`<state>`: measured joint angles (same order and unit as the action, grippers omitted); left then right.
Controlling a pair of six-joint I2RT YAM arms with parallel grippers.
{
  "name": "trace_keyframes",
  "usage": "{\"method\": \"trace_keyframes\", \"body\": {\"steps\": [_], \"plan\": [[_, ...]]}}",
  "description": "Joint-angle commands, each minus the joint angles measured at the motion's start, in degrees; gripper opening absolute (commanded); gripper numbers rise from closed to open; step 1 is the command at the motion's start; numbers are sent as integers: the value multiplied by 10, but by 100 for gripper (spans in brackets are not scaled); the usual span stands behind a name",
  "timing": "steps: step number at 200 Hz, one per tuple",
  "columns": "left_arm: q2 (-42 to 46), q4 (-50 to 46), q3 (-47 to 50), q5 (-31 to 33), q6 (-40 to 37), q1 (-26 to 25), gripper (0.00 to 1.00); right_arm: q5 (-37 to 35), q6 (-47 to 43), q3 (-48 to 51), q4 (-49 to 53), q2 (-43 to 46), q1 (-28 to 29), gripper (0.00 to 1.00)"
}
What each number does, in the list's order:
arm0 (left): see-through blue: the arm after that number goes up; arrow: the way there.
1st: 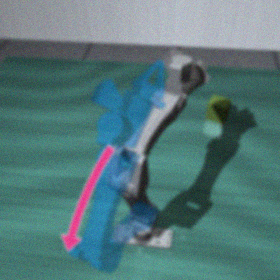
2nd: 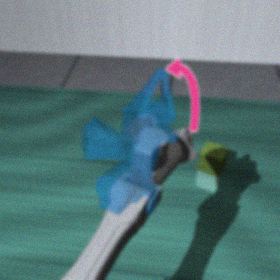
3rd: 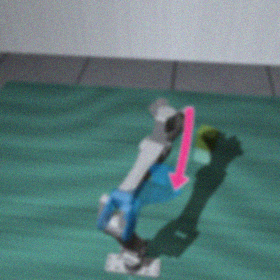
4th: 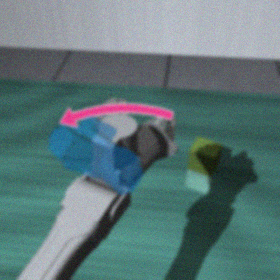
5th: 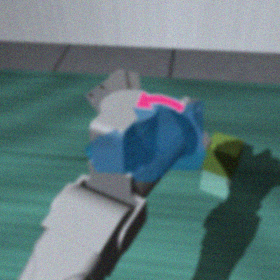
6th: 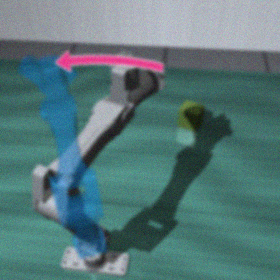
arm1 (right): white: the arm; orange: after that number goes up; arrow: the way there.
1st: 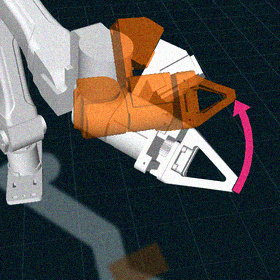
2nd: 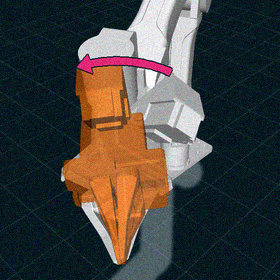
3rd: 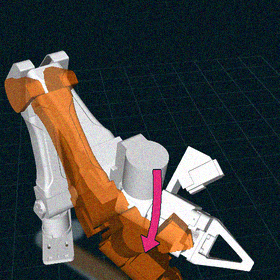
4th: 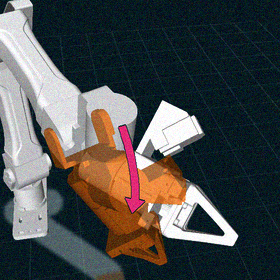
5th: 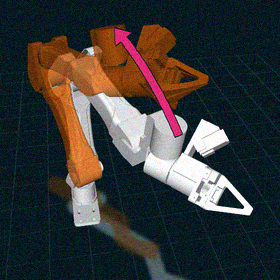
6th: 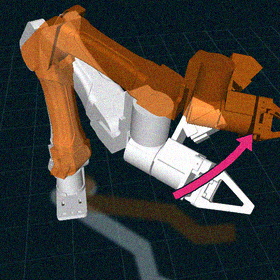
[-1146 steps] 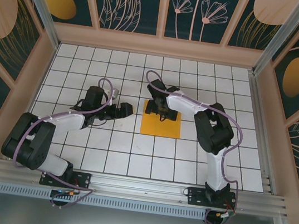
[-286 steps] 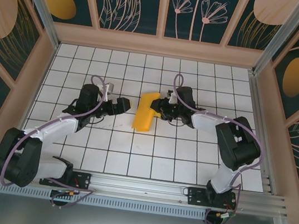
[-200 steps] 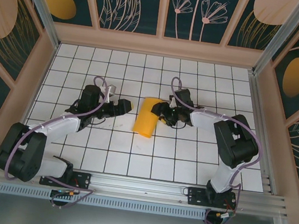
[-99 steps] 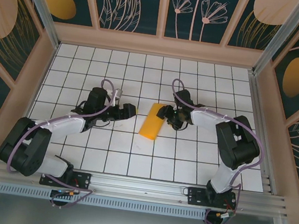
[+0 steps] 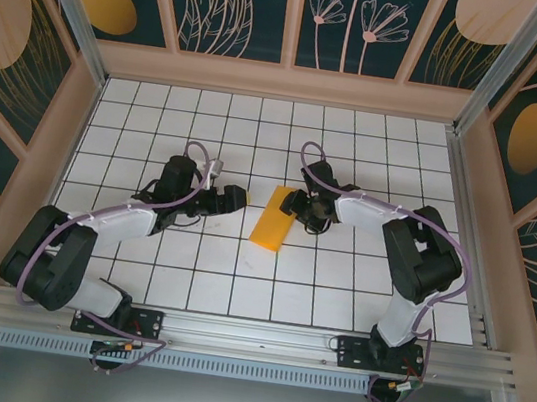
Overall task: Fold a paper plane with a square sheet of paper (pick it up from the middle)
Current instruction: Fold the square sheet of paper in half at the center of the table.
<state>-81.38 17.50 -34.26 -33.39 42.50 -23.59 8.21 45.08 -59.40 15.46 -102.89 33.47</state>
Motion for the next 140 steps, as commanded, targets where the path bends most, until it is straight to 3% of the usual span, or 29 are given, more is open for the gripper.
{"method": "trace_keyframes", "body": {"steps": [1, 140], "plan": [[-7, 15, -14, 6, 0, -3, 86, -32, 3, -9, 51, -26, 3, 63], [-19, 12, -20, 8, -2, -3, 83, -41, -5, -27, 76, -64, 6, 62]]}}
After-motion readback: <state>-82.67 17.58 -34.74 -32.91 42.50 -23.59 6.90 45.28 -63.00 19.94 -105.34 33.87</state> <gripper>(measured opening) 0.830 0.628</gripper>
